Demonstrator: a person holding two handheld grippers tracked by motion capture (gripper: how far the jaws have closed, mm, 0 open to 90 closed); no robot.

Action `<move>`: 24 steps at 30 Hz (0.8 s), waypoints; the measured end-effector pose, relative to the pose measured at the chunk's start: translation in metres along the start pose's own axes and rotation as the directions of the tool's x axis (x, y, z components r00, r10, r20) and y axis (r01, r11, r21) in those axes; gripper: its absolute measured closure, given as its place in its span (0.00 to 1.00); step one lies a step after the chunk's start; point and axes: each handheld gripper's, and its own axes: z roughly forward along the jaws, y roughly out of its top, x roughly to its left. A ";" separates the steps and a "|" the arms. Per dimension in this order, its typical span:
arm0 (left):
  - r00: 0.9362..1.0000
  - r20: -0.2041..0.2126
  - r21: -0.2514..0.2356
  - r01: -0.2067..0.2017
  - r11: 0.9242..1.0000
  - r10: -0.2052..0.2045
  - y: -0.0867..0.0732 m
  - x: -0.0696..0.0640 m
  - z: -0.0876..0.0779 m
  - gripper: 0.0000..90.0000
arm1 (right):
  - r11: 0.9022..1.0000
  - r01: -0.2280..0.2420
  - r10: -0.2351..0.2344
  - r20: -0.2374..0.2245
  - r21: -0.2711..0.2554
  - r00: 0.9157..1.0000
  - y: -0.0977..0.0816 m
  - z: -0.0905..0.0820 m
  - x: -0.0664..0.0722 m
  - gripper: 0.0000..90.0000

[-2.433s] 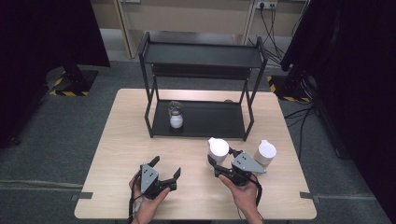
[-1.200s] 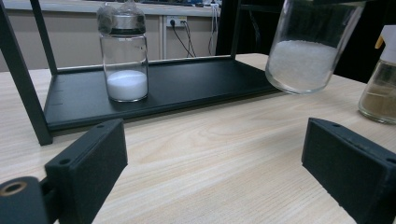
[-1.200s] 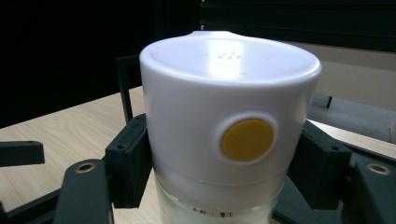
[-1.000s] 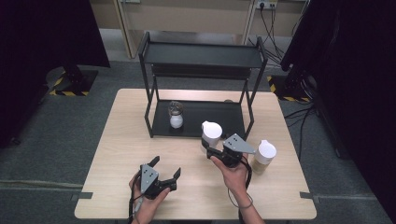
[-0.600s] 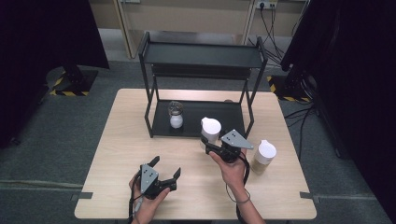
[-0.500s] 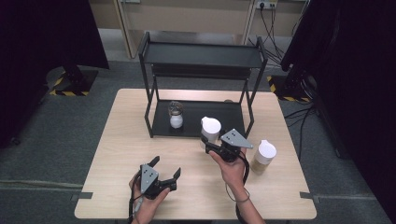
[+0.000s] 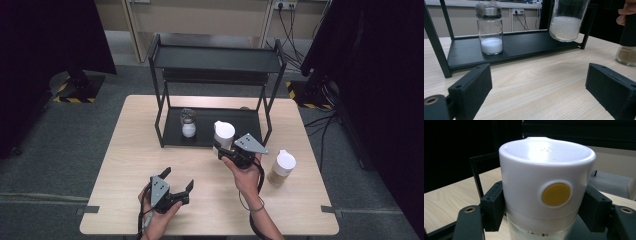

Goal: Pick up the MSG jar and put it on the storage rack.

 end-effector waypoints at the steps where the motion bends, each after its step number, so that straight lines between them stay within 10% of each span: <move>1: 1.000 0.000 0.000 0.000 1.000 0.000 0.000 0.000 0.000 0.07 | 1.000 -0.002 0.002 0.002 0.000 1.000 0.000 0.001 0.000 0.34; 24: 1.000 0.000 0.000 -0.002 1.000 0.002 0.000 0.000 0.000 0.07 | 1.000 -0.028 0.027 0.032 0.012 0.999 0.001 0.020 -0.010 0.34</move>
